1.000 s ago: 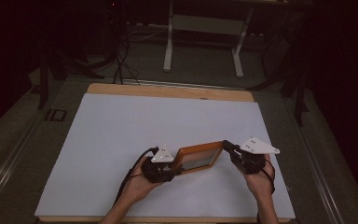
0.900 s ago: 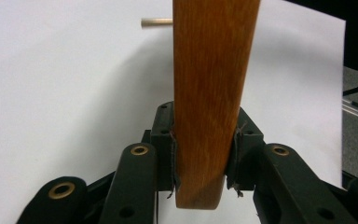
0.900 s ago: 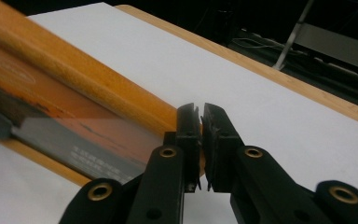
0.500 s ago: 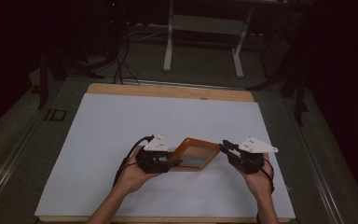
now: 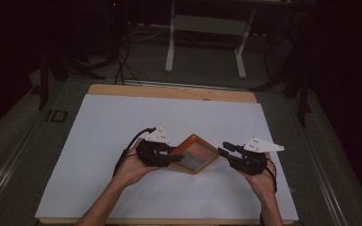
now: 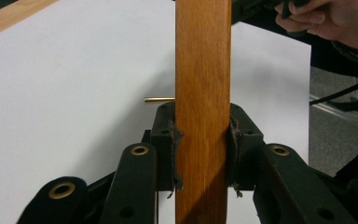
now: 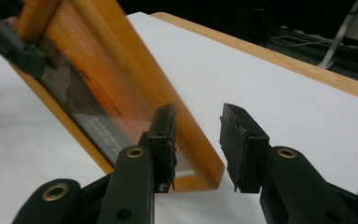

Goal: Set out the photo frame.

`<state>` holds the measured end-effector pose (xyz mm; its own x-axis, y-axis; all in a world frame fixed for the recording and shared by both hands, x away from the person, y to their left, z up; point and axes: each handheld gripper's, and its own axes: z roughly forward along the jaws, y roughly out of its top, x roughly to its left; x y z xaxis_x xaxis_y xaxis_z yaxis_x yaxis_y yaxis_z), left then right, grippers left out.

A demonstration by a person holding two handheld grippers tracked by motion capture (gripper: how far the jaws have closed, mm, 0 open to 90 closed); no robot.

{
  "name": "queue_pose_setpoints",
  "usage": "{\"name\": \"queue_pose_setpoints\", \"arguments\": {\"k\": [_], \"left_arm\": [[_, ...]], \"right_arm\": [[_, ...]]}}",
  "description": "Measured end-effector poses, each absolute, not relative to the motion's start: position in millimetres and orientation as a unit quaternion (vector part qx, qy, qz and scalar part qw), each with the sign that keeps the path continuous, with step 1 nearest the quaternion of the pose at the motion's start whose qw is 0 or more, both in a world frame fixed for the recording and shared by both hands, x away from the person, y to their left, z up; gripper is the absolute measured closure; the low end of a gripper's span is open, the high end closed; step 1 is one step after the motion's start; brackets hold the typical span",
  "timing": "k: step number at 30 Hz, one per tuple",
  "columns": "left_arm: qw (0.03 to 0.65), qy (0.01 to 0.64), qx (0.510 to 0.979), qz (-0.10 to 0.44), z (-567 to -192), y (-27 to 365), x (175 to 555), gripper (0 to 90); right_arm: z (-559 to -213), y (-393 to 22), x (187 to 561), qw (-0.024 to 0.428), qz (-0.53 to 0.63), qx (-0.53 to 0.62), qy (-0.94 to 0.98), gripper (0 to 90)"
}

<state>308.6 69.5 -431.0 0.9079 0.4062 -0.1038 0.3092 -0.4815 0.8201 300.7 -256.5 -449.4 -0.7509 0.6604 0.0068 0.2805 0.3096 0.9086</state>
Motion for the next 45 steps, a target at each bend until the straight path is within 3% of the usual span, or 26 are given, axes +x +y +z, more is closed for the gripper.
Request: {"name": "queue_pose_setpoints", "arguments": {"k": [31,45], "left_arm": [[0.457,0.185,0.868,0.06,-413,62,310,69.3],[0.465,0.141,0.872,0.059,-414,53,311,68.1]], "right_arm": [[-448,-243,300,0.155,0.504,0.255,0.81,61.2],[-449,-219,308,0.136,0.498,0.204,0.832,34.6]]}}
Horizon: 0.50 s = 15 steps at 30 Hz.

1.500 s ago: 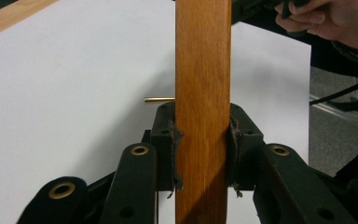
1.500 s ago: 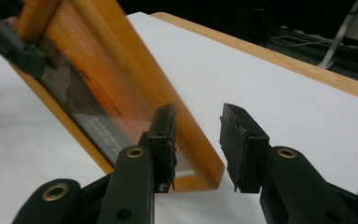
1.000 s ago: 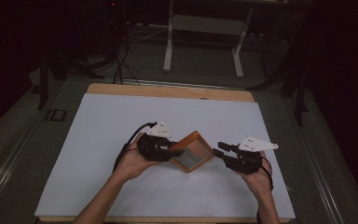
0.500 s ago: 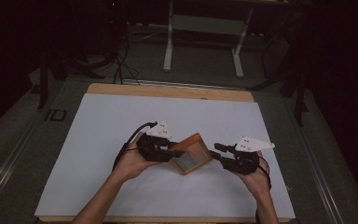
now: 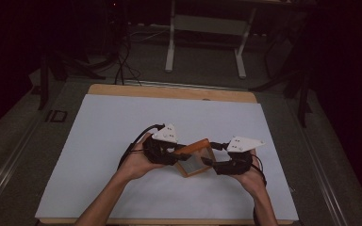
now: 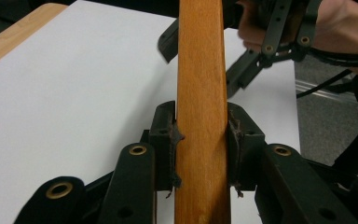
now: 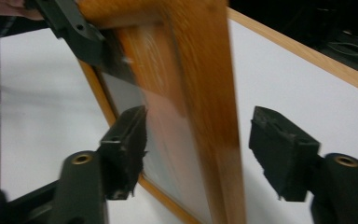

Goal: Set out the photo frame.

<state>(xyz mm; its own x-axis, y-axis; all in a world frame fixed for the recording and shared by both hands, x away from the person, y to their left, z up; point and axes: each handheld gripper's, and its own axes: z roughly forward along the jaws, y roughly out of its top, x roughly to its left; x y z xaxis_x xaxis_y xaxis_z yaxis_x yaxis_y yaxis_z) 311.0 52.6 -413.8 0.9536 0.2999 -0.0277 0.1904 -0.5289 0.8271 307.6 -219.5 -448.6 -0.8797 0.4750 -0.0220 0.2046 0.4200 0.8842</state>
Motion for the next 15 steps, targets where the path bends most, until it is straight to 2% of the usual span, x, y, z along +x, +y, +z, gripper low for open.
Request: {"name": "queue_pose_setpoints", "arguments": {"k": [5,9,11,15], "left_arm": [[0.473,0.143,0.868,0.045,-416,56,318,67.2],[0.475,0.159,0.864,0.046,-418,60,321,61.8],[0.476,0.167,0.862,0.047,-420,62,322,59.6],[0.485,0.198,0.85,0.045,-423,66,326,44.0]], "right_arm": [[-451,-211,311,0.121,0.497,0.184,0.839,36.2],[-450,-216,309,0.121,0.5,0.182,0.838,53.8],[-449,-218,308,0.117,0.504,0.183,0.836,57.3],[-448,-220,306,0.115,0.507,0.178,0.835,64.0]]}}
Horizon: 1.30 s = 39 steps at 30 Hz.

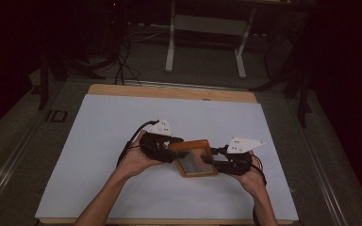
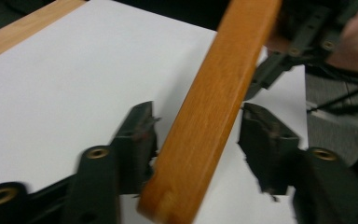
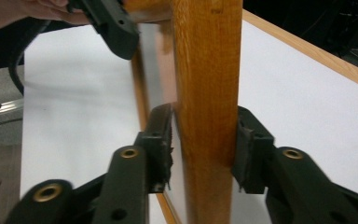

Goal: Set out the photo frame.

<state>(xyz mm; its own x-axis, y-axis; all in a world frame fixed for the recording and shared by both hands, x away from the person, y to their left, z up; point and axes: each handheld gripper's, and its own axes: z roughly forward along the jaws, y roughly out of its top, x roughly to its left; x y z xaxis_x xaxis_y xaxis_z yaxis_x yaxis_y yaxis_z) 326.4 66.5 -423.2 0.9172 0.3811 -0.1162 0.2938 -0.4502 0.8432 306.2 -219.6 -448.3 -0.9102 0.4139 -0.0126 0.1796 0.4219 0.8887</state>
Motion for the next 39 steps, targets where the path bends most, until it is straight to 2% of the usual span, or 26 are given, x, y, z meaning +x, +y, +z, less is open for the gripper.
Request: {"name": "queue_pose_setpoints", "arguments": {"k": [4,13,30,33,39], "left_arm": [[0.5,0.217,0.837,0.036,-428,75,330,40.0],[0.527,0.232,0.816,0.048,-439,86,323,35.6],[0.522,0.242,0.817,0.021,-473,75,323,36.5],[0.519,0.239,0.82,0.023,-476,71,322,38.9],[0.517,0.244,0.82,0.04,-480,67,321,50.8]], "right_arm": [[-448,-220,304,0.116,0.508,0.173,0.836,67.6],[-449,-223,304,0.116,0.506,0.178,0.836,67.9],[-453,-231,305,0.115,0.506,0.192,0.833,67.3],[-453,-232,306,0.115,0.507,0.192,0.832,67.2],[-454,-234,306,0.113,0.504,0.192,0.835,67.2]]}}
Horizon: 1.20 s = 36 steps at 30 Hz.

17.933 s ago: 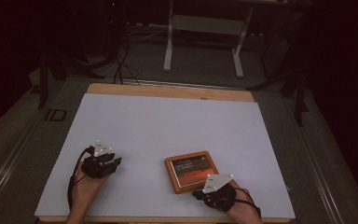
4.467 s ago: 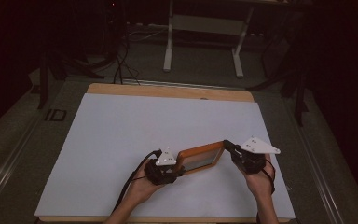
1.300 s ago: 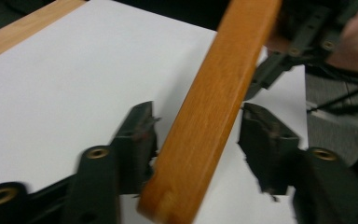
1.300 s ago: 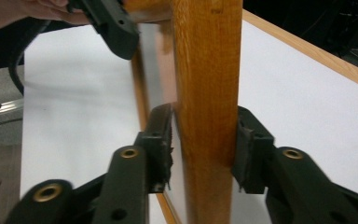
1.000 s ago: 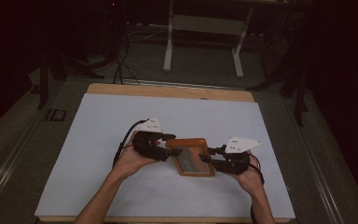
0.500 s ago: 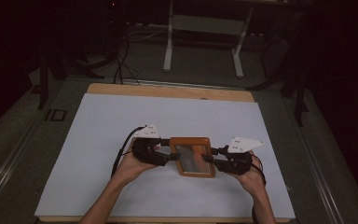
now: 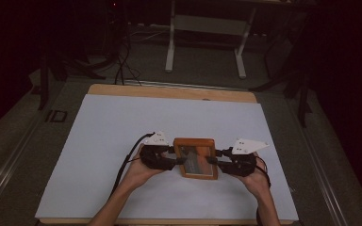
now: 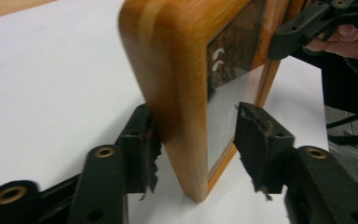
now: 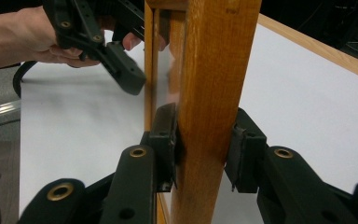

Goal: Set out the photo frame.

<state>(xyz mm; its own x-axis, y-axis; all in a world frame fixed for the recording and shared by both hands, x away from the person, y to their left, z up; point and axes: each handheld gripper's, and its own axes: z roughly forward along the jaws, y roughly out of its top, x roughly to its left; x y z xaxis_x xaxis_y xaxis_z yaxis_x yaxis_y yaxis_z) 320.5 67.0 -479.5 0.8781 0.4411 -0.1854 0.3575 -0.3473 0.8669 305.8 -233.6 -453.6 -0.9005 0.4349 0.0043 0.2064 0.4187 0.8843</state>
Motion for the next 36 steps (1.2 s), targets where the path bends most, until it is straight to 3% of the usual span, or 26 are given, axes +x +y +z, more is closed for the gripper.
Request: {"name": "queue_pose_setpoints", "arguments": {"k": [9,18,36], "left_arm": [[0.503,0.24,0.829,0.048,-486,59,322,52.4],[0.502,0.232,0.832,0.05,-483,58,318,60.1],[0.506,0.259,0.821,0.055,-476,63,313,61.0]], "right_arm": [[-454,-235,306,0.111,0.502,0.19,0.836,67.2],[-456,-241,308,0.101,0.5,0.194,0.838,66.1],[-457,-238,312,0.095,0.504,0.205,0.833,64.4]]}}
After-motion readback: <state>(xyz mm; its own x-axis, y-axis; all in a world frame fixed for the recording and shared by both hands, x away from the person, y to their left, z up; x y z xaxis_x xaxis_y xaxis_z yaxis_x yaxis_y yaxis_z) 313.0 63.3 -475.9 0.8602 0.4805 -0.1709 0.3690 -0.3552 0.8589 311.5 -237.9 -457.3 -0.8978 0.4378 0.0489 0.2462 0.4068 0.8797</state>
